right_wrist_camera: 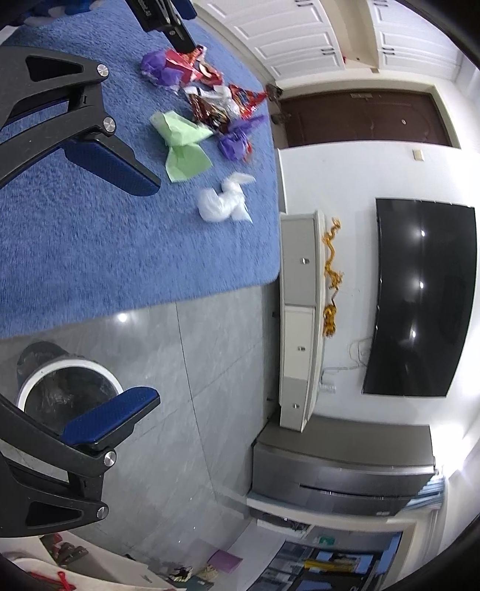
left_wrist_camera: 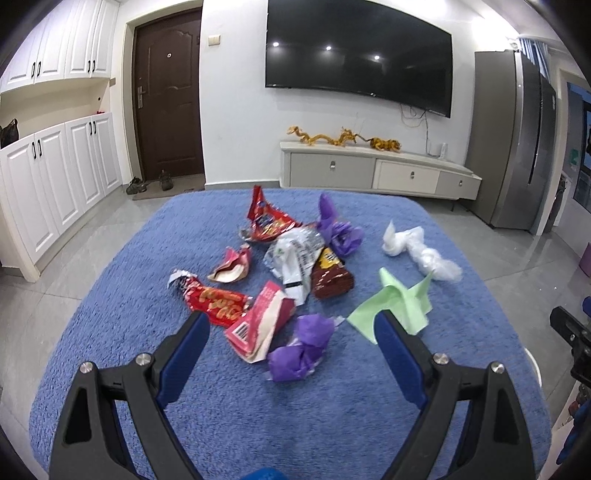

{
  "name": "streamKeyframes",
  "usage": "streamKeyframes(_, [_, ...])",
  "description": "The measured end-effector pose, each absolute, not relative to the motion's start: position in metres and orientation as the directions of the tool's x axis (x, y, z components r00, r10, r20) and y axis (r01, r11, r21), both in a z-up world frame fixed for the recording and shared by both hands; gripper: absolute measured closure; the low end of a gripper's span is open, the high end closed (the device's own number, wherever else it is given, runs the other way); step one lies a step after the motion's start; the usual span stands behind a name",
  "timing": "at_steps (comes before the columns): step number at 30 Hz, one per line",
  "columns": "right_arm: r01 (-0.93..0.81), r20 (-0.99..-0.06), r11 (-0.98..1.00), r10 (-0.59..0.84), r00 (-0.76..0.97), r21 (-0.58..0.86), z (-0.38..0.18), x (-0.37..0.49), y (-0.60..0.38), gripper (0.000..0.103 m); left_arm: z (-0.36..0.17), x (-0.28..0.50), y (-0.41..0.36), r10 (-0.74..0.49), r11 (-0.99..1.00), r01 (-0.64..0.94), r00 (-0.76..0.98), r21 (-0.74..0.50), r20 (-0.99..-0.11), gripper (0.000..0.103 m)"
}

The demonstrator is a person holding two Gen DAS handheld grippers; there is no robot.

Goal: Collect trash
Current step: 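Grasp the purple wrapper with the left tool while the right tool grasps the green paper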

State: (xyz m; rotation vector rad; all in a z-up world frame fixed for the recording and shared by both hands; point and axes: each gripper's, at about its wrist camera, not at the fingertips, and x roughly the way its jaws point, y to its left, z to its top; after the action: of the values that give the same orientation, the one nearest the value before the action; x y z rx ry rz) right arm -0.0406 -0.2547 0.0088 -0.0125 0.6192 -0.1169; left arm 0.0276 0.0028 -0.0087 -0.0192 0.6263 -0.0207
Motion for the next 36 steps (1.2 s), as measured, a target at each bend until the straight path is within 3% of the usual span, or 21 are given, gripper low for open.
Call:
streamKeyframes(12, [-0.100, -0.608, 0.995, 0.073, 0.791, -0.010, 0.002, -0.014, -0.209, 0.000, -0.025, 0.032, 0.061, 0.020, 0.994, -0.081, 0.784, -0.071, -0.620, 0.013])
streamKeyframes(19, [-0.219, -0.637, 0.974, 0.208, 0.742, 0.062, -0.009, 0.012, -0.183, 0.000, -0.039, 0.027, 0.092, -0.019, 0.988, -0.089, 0.745, -0.128, -0.666, 0.013])
streamKeyframes(22, [-0.265, -0.646, 0.959, 0.263, 0.717, 0.097, -0.013, 0.019, -0.174, 0.010, -0.040, 0.025, 0.089, -0.090, 0.987, -0.024, 0.740, -0.160, -0.667, 0.014])
streamKeyframes(26, [-0.313, -0.658, 0.938, 0.331, 0.676, 0.150, -0.018, 0.029, -0.166, 0.031, -0.036, 0.031, 0.079, -0.218, 0.969, 0.081, 0.719, -0.232, -0.660, 0.032])
streamKeyframes(30, [-0.337, -0.663, 0.920, 0.382, 0.644, 0.202, -0.023, 0.040, -0.164, 0.052, -0.028, 0.038, 0.058, -0.363, 0.930, 0.230, 0.682, -0.286, -0.635, 0.058])
streamKeyframes(32, [-0.347, -0.665, 0.908, 0.409, 0.625, 0.232, -0.027, 0.046, -0.164, 0.056, -0.026, 0.043, 0.048, -0.398, 0.917, 0.276, 0.665, -0.286, -0.632, 0.064])
streamKeyframes(36, [-0.358, -0.666, 0.892, 0.447, 0.598, 0.276, -0.032, 0.056, -0.165, 0.057, -0.028, 0.056, 0.032, -0.422, 0.906, 0.326, 0.635, -0.271, -0.647, 0.066])
